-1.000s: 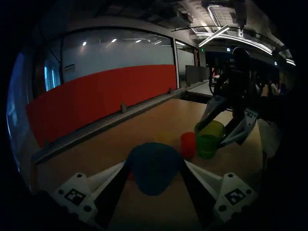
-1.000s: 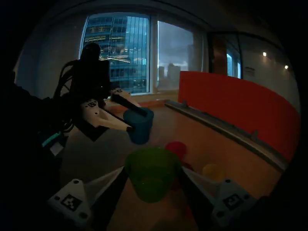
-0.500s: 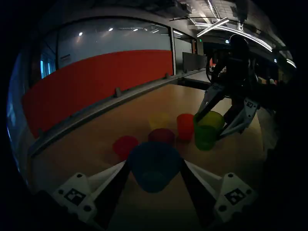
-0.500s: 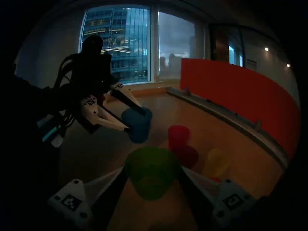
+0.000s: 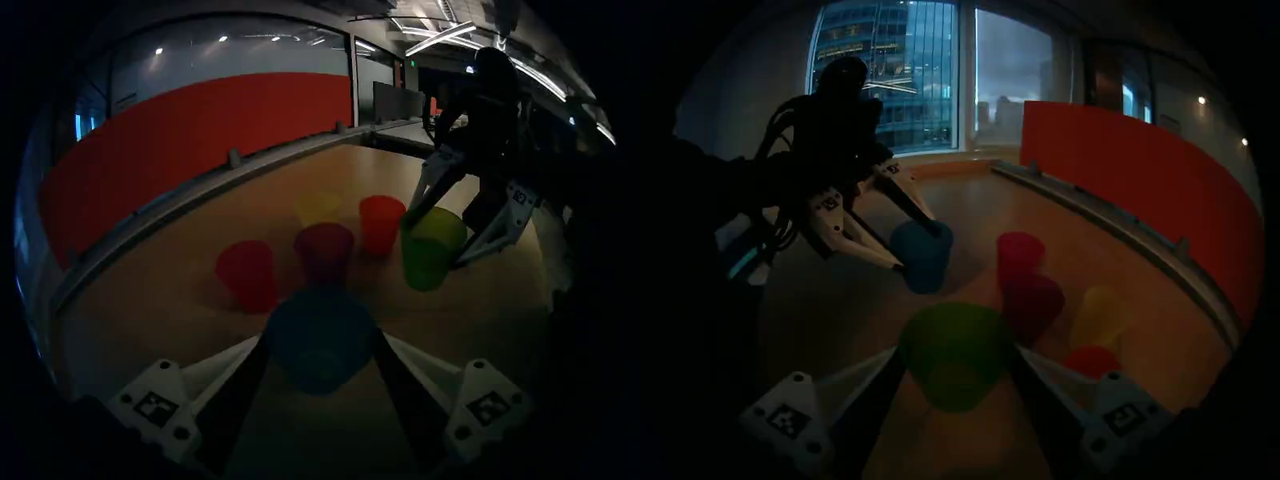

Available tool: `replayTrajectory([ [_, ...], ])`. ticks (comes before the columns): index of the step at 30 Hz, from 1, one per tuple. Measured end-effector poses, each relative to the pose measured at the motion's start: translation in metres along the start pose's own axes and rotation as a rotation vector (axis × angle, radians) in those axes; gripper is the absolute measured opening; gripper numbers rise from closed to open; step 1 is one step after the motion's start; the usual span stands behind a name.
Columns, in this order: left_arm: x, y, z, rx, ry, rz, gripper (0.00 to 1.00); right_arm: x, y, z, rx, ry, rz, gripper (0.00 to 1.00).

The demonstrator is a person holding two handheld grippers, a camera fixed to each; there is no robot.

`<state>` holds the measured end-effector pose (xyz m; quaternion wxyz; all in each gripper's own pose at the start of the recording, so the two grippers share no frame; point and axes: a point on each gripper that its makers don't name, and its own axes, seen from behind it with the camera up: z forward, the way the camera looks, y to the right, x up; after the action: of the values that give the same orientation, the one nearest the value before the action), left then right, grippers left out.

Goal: Pour water

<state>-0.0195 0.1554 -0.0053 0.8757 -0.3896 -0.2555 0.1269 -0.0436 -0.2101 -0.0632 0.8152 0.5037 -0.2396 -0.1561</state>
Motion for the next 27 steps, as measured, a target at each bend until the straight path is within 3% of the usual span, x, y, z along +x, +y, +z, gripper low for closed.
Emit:
replayTrajectory([
  [11, -0.024, 0.0, 0.011, -0.009, -0.047, -0.002, 0.9, -0.014, -0.003, 0.005, 0.008, -0.036, -0.002, 0.94],
  [27, -0.035, -0.003, 0.013, -0.007, -0.048, -0.029, 0.9, -0.031, 0.003, 0.01, -0.009, -0.062, 0.0, 0.95],
])
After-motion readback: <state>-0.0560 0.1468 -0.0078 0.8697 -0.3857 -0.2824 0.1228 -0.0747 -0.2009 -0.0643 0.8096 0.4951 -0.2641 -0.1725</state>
